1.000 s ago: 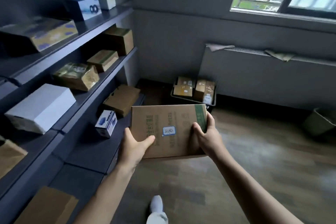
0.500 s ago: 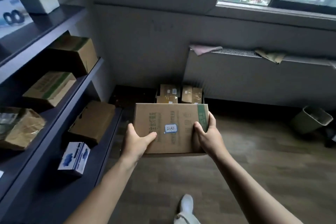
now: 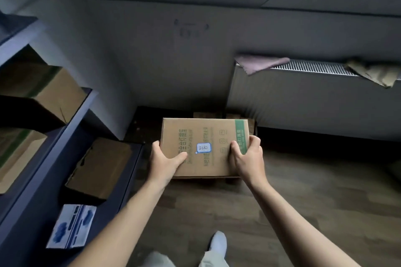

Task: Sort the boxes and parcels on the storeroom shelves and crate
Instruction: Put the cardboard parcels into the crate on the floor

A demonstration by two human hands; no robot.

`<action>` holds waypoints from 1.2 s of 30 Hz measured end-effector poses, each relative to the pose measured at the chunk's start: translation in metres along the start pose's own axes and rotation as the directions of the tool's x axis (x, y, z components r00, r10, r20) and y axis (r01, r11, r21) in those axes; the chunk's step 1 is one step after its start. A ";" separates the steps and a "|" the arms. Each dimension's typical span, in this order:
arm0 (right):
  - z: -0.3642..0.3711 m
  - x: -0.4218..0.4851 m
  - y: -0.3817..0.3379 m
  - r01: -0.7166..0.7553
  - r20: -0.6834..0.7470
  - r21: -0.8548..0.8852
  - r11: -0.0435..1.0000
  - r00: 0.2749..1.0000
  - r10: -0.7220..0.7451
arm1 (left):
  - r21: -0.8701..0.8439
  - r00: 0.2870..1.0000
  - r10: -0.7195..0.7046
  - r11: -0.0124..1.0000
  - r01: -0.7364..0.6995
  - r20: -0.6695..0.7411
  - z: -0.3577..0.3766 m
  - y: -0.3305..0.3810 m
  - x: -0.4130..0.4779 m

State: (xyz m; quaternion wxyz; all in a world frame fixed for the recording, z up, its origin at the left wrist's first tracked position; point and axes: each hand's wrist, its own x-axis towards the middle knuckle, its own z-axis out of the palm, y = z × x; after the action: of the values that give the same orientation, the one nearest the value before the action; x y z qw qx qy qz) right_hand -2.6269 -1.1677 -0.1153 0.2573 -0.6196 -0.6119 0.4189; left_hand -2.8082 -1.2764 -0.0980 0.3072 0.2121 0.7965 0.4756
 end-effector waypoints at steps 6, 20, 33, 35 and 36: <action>0.044 0.097 0.004 -0.042 0.072 -0.029 0.999 0.996 0.044 | 0.147 0.999 -0.040 0.988 0.041 -0.009 0.036 0.001 0.104; 0.200 0.314 0.087 -0.188 0.129 -0.072 0.980 0.972 0.196 | 0.195 0.944 -0.245 0.960 0.204 0.221 0.147 -0.096 0.381; 0.254 0.425 0.188 -0.215 0.138 -0.166 0.963 0.961 0.238 | 0.270 0.896 -0.346 0.923 0.273 0.279 0.247 -0.180 0.483; 0.257 0.428 0.197 -0.228 0.141 -0.189 0.955 0.956 0.256 | 0.288 0.892 -0.352 0.919 0.271 0.284 0.255 -0.188 0.488; 0.259 0.430 0.199 -0.231 0.150 -0.193 0.954 0.954 0.261 | 0.291 0.891 -0.359 0.915 0.279 0.276 0.259 -0.191 0.491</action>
State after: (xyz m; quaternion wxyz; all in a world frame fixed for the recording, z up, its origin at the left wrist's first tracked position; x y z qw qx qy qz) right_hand -2.7780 -0.8230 -0.5023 0.0938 -0.6724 -0.5840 0.4451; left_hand -2.9925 -0.8920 -0.5015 0.4797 0.1887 0.8114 0.2754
